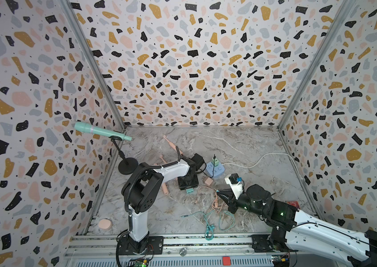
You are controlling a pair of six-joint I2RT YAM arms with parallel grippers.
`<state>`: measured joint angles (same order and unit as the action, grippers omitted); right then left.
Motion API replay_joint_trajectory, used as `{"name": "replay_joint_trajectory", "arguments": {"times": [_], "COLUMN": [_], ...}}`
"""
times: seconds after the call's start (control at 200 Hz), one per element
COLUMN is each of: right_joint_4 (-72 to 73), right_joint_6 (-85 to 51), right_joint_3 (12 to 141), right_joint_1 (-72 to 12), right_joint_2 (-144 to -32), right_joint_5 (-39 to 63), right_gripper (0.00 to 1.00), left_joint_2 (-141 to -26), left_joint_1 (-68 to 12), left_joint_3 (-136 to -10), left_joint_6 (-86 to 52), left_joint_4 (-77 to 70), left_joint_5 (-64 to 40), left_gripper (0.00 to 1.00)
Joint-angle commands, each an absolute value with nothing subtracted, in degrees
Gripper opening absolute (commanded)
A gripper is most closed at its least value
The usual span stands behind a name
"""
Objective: Charge the electric toothbrush
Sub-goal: Pick up the plug from the center of the board.
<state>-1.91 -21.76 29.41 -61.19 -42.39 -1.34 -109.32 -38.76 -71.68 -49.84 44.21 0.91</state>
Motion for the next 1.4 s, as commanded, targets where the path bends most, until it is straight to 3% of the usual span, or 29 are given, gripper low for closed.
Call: {"name": "replay_joint_trajectory", "arguments": {"times": [0.0,0.451,0.696,0.881,0.976,1.046,1.217,1.392], "right_joint_4": [-2.01,-0.58,-0.16,0.08,0.20,0.89,7.22,20.36], "right_joint_6": [-21.24,-20.80,-20.83,-20.78,-20.80,-21.41,-24.19,-32.10], "right_joint_3": [31.21,30.06,29.86,29.63,29.53,29.11,26.51,23.04], "right_joint_1": [-61.76,-63.28,-63.74,-64.17,-64.21,-64.24,-64.01,-59.53], "right_joint_2": [-41.92,-41.93,-42.06,-42.40,-42.37,-41.91,-39.08,-37.99], "right_joint_5": [-2.02,-2.36,-2.33,-2.54,-2.85,-2.92,0.30,10.79], "right_gripper": [0.00,0.00,0.00,0.00,0.00,0.00,0.00,0.00], "left_joint_2": [-111.92,-114.34,-114.79,-114.62,-113.73,-111.27,-97.33,-78.19], "left_joint_1": [-38.26,-37.27,-37.26,-37.22,-37.18,-37.05,-35.91,-35.68], "left_joint_3": [-72.15,-73.59,-72.98,-72.56,-73.39,-74.73,-72.45,-54.87], "left_joint_6": [-47.24,-45.57,-44.95,-44.58,-44.14,-44.23,-49.00,-65.90], "left_joint_4": [47.43,46.93,46.85,46.96,47.48,47.25,33.84,-2.21], "left_joint_5": [0.06,-1.42,-1.58,-1.41,-1.76,-3.01,-9.95,-16.27], "left_gripper": [0.52,0.41,0.40,0.27,0.00,0.00,0.00,0.00]}}
